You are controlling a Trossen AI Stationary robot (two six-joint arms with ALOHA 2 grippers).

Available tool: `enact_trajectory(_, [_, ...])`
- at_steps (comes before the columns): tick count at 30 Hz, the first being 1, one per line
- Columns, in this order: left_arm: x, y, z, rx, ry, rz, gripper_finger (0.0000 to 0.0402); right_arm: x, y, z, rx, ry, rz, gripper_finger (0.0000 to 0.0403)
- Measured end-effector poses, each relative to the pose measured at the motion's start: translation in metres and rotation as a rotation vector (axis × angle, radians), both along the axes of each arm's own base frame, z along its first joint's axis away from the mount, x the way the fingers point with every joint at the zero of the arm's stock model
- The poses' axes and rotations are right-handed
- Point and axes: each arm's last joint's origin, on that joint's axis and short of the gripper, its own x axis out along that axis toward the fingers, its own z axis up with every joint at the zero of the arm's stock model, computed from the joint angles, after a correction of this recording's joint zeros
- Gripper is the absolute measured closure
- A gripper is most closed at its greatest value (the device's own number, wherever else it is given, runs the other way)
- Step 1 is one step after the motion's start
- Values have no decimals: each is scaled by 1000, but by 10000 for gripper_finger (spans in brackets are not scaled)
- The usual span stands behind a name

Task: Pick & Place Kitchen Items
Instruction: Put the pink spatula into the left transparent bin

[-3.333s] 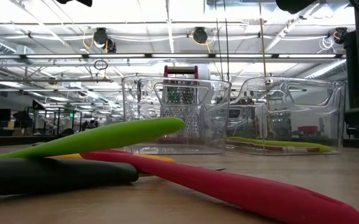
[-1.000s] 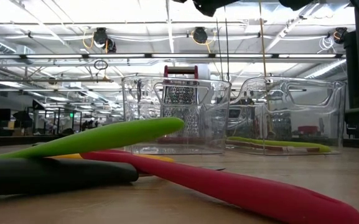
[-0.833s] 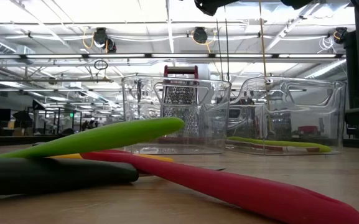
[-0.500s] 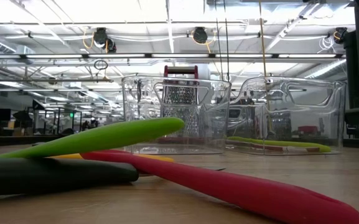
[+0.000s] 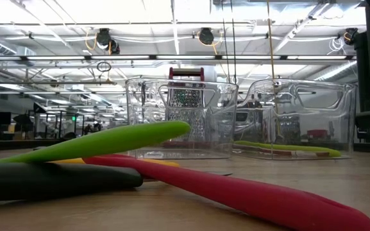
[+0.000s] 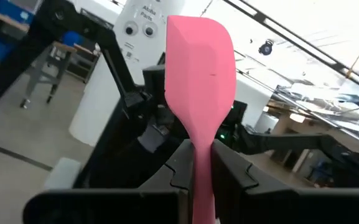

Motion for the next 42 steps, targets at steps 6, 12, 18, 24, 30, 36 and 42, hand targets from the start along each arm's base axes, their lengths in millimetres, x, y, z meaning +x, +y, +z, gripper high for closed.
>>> enact_trajectory(6, [4,0,-7,-1,20,37,188,-3,9,-4,-33,-87,19,381])
enact_trajectory(12, [5,0,-12,-77,115,-17,188,-3,10,-5,-45,-96,32,381])
enact_trajectory(18, [3,-2,-3,-232,165,-116,188,-4,12,-6,-49,-88,44,381])
enact_trajectory(24, [-1,-11,-1,-271,180,-177,188,0,16,-14,-84,29,25,381])
enact_trajectory(30, [-5,-19,-6,-191,187,-137,188,7,14,-21,-57,139,-132,381])
enact_trajectory(36, [-19,-24,-8,-7,213,84,188,14,1,-19,36,127,-348,381])
enact_trajectory(42, [-31,-38,-11,211,145,266,188,17,-3,-16,77,62,-467,381])
